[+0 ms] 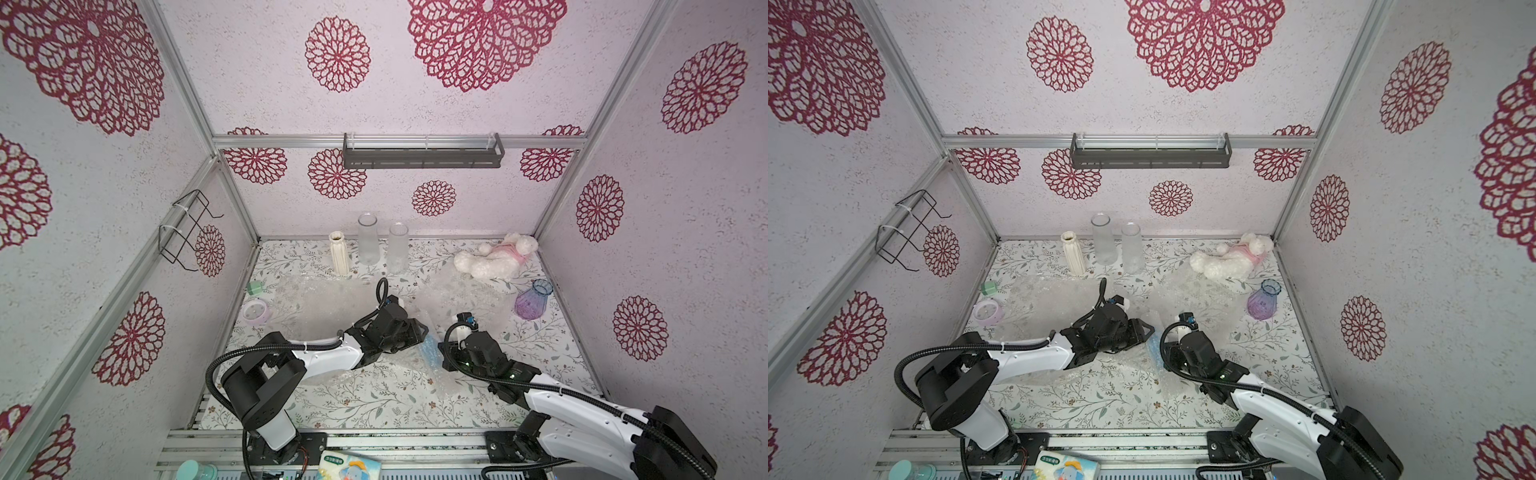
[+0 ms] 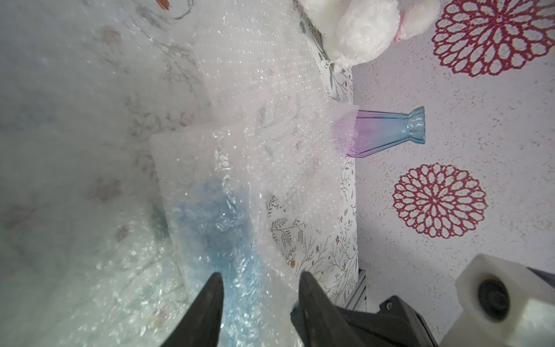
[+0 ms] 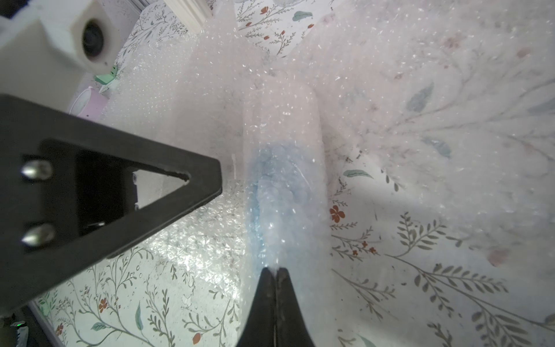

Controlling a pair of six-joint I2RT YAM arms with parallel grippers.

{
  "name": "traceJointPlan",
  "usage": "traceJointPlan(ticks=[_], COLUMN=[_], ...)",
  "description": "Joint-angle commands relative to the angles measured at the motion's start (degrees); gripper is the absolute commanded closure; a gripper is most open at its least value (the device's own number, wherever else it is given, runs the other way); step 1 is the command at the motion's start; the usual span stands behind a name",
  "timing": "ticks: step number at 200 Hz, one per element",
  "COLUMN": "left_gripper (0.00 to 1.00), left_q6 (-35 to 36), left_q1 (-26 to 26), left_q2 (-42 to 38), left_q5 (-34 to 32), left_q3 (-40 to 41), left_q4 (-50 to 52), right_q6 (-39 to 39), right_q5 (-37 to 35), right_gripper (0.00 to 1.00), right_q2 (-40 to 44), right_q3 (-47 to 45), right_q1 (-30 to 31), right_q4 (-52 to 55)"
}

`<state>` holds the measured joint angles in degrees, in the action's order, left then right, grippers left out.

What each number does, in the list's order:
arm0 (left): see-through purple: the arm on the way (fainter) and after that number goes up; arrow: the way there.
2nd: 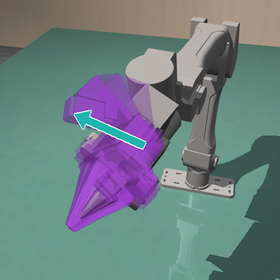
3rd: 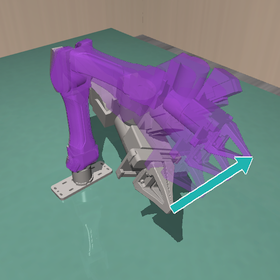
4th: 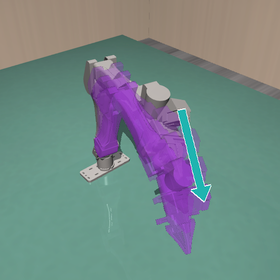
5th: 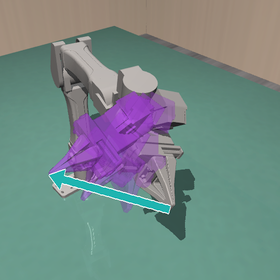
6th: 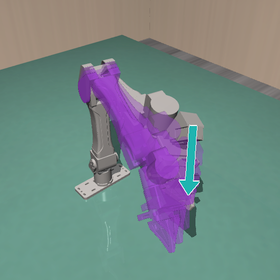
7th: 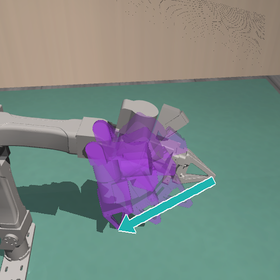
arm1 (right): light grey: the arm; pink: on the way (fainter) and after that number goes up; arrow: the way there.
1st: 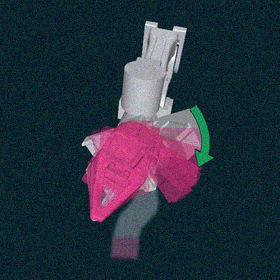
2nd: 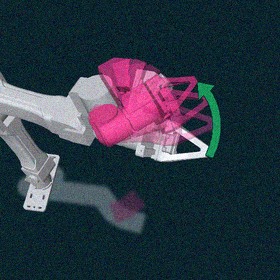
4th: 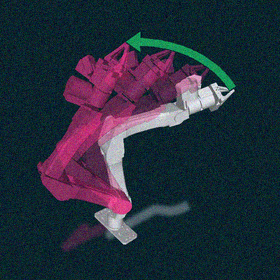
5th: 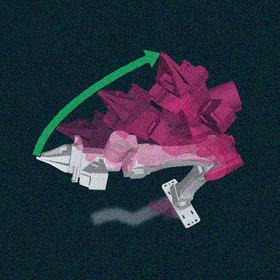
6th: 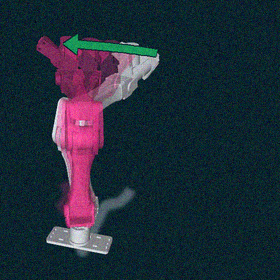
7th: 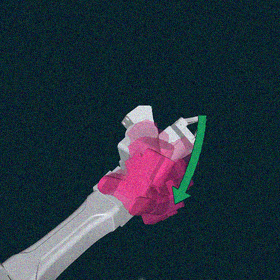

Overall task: Unwrap the vase from the bubble wrap
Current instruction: Unwrap the bubble wrap at the center of the board.

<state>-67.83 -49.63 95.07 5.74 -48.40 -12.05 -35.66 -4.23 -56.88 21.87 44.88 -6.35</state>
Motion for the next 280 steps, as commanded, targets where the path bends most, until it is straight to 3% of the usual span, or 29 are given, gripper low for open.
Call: traceJointPlan(ticks=[1, 176, 196, 240, 266, 280], left_gripper=[0.56, 0.58, 0.64, 0.9, 1.0, 1.0], left_q6=[-0.6, 0.5, 0.9, 0.4, 0.5, 0.9], left_q1=[-0.4, 1.4, 1.7, 2.1, 2.1, 2.1], left_q2=[0.5, 5.0, 5.7, 5.6, 3.9, 2.6], left_q5=[-0.2, -1.9, -1.6, -1.0, -1.5, -1.9], left_q3=[-0.8, -0.7, -1.2, -1.2, -0.8, -0.8], left_q4=[-1.1, -2.1, -2.5, -3.3, -2.2, -0.9], right_q6=[-1.1, -1.3, -1.3, -1.4, -1.2, -1.0], right_q5=[0.1, 1.1, 1.1, 1.0, 1.0, 0.9], right_gripper=[1.0, 1.0, 1.0, 1.0, 1.0, 1.0], right_q2=[1.6, 1.0, 1.0, 1.1, 0.9, 0.6], right_q3=[0.3, 1.0, 1.1, 0.9, 0.9, 1.1], right_q1=[-0.2, -0.2, -0.2, -0.2, -0.2, -0.2], right_q4=[-1.7, -1.0, -0.9, -0.7, -0.7, -0.8])
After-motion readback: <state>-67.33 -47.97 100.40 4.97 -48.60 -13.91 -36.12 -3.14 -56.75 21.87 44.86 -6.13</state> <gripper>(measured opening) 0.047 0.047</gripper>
